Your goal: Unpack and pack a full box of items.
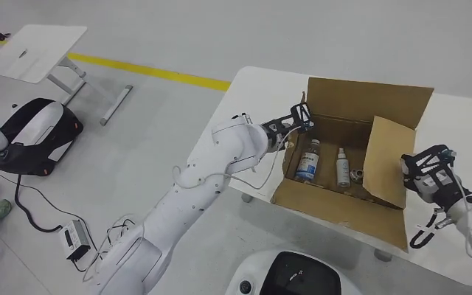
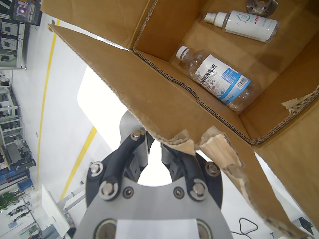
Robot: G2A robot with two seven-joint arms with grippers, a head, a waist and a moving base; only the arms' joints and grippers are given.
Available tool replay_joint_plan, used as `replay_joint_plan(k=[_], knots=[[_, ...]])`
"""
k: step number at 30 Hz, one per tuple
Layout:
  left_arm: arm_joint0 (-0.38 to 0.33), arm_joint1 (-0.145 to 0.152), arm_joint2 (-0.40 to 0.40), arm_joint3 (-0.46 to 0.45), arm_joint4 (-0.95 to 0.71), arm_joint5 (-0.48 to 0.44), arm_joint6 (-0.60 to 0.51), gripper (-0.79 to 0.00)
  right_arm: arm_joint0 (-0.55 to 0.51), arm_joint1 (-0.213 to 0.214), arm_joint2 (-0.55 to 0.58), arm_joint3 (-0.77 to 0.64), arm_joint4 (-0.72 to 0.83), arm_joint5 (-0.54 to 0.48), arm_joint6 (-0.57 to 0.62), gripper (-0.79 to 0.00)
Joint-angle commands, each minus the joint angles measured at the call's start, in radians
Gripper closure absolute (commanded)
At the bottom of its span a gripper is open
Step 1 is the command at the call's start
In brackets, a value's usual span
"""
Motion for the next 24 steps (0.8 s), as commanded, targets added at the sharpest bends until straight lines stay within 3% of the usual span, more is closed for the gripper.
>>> replay_joint_plan(k=[1, 8, 13, 18, 24], knots=[[0.000, 0.000, 0.000, 0.000, 0.001, 0.000, 0.000, 0.000, 0.000, 0.001, 0.005, -0.005, -0.005, 0.006, -0.002, 0.000], [0.000, 0.000, 0.000, 0.000, 0.001, 0.000, 0.000, 0.000, -0.024, 0.007, 0.034, -0.028, 0.006, 0.020, 0.012, 0.000], [0.030, -0.003, 0.022, 0.022, -0.001, 0.015, 0.074, 0.000, -0.040, 0.011, 0.033, -0.024, 0.002, 0.010, 0.028, 0.000], [0.000, -0.013, 0.072, 0.043, -0.002, -0.009, 0.147, 0.000, -0.039, 0.014, 0.030, -0.017, 0.004, 0.002, 0.022, 0.000], [-0.055, -0.032, 0.148, 0.135, -0.032, -0.086, 0.223, 0.000, -0.012, 0.014, 0.011, 0.010, 0.027, 0.003, 0.031, 0.000]])
